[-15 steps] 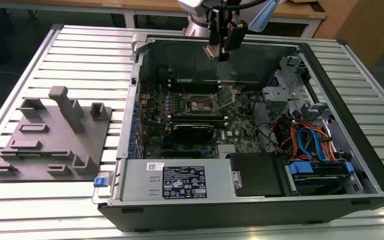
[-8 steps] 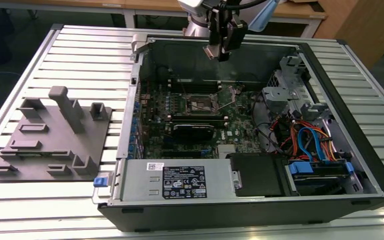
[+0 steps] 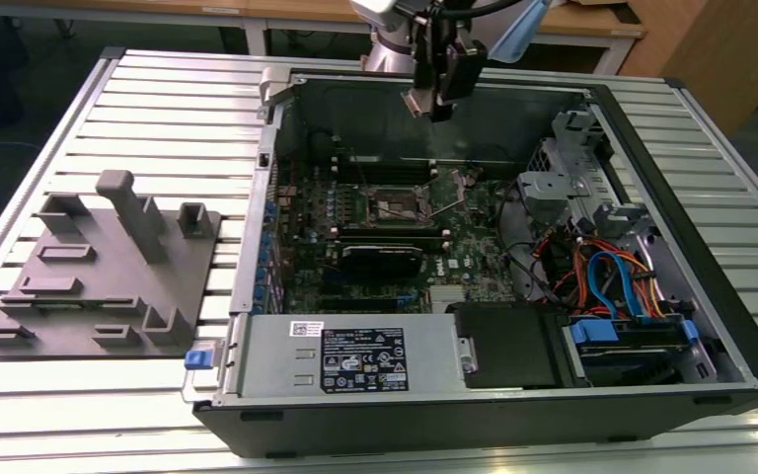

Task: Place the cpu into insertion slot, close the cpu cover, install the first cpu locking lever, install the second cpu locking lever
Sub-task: 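Place the cpu into insertion slot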

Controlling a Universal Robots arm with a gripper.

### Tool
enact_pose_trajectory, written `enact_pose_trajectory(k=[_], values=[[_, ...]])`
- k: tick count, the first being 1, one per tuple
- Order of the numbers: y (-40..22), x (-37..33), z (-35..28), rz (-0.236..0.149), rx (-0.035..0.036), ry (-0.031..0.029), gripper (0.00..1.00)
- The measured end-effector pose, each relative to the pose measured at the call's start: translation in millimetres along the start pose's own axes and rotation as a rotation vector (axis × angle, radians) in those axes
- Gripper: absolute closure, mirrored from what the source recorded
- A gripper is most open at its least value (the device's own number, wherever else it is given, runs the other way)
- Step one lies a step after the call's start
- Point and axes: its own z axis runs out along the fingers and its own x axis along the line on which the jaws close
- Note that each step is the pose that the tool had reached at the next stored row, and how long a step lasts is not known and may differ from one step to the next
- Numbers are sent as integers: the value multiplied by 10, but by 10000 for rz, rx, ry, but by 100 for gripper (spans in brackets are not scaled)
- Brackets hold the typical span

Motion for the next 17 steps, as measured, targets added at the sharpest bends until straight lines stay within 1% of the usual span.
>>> enact_pose_trajectory(k=[7,17], values=[[0,0,0,514,-8,-44,46],[0,0,0,548,-9,-47,46]])
